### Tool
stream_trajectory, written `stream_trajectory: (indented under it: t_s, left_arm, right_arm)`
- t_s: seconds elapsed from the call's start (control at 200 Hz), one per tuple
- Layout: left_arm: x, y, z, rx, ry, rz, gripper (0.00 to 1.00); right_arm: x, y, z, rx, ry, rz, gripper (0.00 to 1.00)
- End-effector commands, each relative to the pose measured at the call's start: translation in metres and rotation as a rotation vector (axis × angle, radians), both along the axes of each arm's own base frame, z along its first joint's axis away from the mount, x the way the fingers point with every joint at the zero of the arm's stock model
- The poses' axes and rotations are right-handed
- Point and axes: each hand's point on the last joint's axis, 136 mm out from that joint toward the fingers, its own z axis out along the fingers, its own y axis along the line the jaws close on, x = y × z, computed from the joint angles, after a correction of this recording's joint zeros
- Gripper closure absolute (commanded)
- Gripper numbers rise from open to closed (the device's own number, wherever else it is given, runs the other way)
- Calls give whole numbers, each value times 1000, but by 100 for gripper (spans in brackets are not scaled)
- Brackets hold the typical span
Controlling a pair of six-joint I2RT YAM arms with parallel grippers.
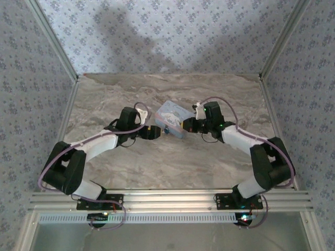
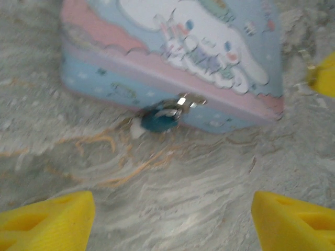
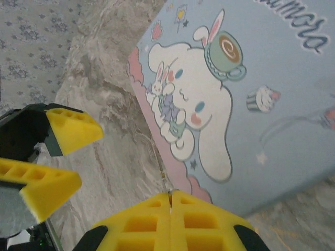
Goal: Unlock a padlock with a key
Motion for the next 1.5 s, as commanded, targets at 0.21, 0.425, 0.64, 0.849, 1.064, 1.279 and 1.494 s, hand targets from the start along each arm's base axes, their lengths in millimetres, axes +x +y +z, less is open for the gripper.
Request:
stream_trajectory:
  t_s: [0.21,0.425,0.64,0.849,1.064,1.279,1.494]
  left_arm:
    - [15,-25,-3,-54,-112,-94,27]
    - [19,-31,-20,0,-130,-106,32]
    - [18,-46,-34,45,-136,-138,33]
    - [27,-49,-48,71,-153,-109,35]
    - [35,-48,-59,109,-171,-89,35]
    - [34,-58,-65,145,-182,-120,37]
    - [35,-68,-68,136,-172,-143,42]
  right_arm:
    - [32,18,8,75,-25,17,100]
    - [38,14,-13,62,12,11,100]
    - [35,8,-31,23,50,7,100]
    - [32,7,-39,9,65,10,100]
    - [31,7,-39,3,64,13,100]
    - [32,7,-39,-3,62,12,100]
    - [31,8,-39,-4,59,15,100]
